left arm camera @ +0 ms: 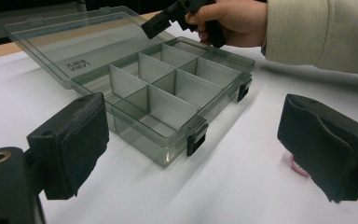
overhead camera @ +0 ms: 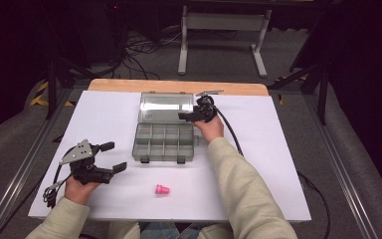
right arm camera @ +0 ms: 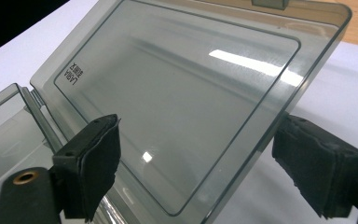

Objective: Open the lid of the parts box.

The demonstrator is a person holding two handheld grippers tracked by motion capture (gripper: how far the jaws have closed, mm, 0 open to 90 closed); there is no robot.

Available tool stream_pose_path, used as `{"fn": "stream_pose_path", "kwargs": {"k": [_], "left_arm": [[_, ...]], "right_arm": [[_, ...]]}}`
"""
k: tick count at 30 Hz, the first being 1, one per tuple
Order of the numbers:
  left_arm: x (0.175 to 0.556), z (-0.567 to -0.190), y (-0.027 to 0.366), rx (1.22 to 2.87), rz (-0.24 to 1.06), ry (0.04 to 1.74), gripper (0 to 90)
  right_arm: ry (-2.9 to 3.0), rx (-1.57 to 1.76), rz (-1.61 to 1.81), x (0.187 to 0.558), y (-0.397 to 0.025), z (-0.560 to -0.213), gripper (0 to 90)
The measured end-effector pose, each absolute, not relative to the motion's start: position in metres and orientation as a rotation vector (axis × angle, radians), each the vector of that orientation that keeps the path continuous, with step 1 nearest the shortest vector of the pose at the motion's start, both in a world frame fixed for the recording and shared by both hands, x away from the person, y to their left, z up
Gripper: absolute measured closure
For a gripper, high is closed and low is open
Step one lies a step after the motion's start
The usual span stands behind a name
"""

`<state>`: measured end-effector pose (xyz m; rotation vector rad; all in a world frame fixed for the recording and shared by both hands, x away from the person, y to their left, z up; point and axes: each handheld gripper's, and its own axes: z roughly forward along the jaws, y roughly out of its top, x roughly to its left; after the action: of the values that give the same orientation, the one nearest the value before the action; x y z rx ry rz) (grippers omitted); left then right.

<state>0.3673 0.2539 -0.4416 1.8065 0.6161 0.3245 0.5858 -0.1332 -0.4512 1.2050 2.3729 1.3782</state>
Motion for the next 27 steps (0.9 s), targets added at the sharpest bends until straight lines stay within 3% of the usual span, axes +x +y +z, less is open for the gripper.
{"fn": "stream_pose_path", "kwargs": {"k": [11, 27], "left_arm": [[0.367, -0.441, 0.254, 1.802, 0.322, 0.622, 9.8], [0.364, -0.436, 0.269, 1.751, 0.369, 0.654, 8.9]], "right_arm": [[2.334, 1.163, 1.337, 0.573, -0.141, -0.437, 13.5], [2.341, 0.867, 1.448, 0.508, -0.157, -0.38, 13.0]]}}
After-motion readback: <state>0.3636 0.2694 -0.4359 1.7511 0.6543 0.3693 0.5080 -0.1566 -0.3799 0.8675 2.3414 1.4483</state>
